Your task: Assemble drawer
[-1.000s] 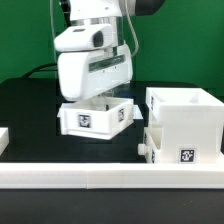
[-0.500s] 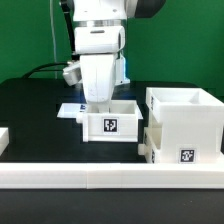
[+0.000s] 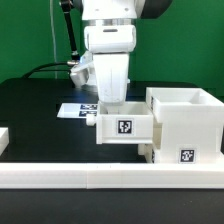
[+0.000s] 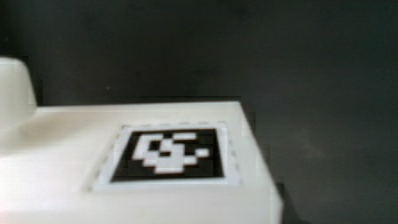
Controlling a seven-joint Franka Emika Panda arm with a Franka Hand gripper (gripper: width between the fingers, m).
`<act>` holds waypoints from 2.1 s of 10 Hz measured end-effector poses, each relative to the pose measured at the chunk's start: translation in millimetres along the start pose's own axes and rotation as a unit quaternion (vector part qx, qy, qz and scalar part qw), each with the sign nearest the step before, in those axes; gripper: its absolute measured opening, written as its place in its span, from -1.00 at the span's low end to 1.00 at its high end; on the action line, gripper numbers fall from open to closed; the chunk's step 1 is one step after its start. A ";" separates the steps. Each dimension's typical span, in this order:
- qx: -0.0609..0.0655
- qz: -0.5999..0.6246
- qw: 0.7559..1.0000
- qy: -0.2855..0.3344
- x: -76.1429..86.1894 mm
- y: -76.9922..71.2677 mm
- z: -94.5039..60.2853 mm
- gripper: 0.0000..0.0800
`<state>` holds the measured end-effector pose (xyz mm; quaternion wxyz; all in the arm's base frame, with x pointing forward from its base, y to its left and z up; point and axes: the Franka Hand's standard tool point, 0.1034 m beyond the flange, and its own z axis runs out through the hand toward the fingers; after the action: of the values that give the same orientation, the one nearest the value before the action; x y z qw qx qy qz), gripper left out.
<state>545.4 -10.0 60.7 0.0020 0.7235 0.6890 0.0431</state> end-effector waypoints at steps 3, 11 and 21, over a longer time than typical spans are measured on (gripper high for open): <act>0.014 0.003 1.000 -0.002 -3.2 -4.3 1.8 -0.89; 0.011 -0.011 1.000 -0.004 0.3 -0.9 1.4 -0.89; 0.019 -0.021 1.000 -0.006 8.6 2.6 6.6 -0.89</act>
Offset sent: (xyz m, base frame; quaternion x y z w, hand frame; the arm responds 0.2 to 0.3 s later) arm 0.0000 0.0000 0.0000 0.0000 0.0000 0.0000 1.0000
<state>548.8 -1.2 54.8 -0.0068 0.7090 0.7047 0.0256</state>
